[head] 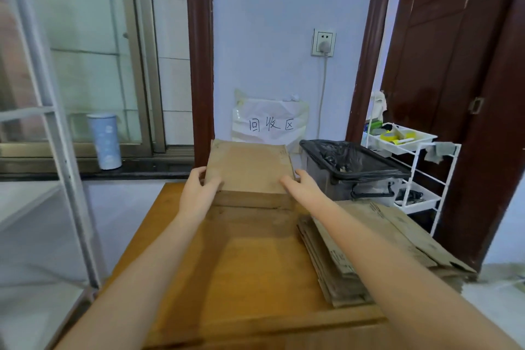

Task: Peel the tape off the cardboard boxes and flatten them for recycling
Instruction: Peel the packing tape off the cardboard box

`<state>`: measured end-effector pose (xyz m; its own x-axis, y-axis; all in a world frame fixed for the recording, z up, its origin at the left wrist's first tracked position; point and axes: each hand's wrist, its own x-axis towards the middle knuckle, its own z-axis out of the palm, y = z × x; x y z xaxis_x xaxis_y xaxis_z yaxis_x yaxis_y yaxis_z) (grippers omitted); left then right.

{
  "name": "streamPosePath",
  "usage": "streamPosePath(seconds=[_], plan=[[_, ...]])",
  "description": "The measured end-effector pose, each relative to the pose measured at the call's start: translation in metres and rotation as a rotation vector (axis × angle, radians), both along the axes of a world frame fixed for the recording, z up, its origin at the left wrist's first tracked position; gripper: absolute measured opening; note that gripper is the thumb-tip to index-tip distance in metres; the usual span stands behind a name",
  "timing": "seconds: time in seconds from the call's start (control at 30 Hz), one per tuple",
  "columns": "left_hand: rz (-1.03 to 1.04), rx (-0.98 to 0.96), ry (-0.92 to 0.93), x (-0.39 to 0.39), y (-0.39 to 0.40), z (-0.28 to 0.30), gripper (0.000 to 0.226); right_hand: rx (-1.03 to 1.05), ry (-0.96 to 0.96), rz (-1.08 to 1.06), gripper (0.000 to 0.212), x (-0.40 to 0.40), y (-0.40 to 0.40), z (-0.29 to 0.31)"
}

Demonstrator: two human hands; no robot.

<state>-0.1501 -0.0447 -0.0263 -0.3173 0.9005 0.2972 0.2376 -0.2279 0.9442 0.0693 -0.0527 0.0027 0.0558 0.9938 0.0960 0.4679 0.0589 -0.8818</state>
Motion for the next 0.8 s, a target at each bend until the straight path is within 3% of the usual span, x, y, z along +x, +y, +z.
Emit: streamPosePath(seconds=[0.13, 0.8], plan=[[0.022, 0.006, -0.014, -0.003, -0.035, -0.012, 0.047, 0.004, 0.037, 0.073, 0.048, -0.008, -0.032, -0.015], [0.002, -0.154, -0.121, -0.014, -0.107, -0.085, 0.051, -0.077, 0.036, 0.096, 0.063, -0.016, -0.085, -0.085]])
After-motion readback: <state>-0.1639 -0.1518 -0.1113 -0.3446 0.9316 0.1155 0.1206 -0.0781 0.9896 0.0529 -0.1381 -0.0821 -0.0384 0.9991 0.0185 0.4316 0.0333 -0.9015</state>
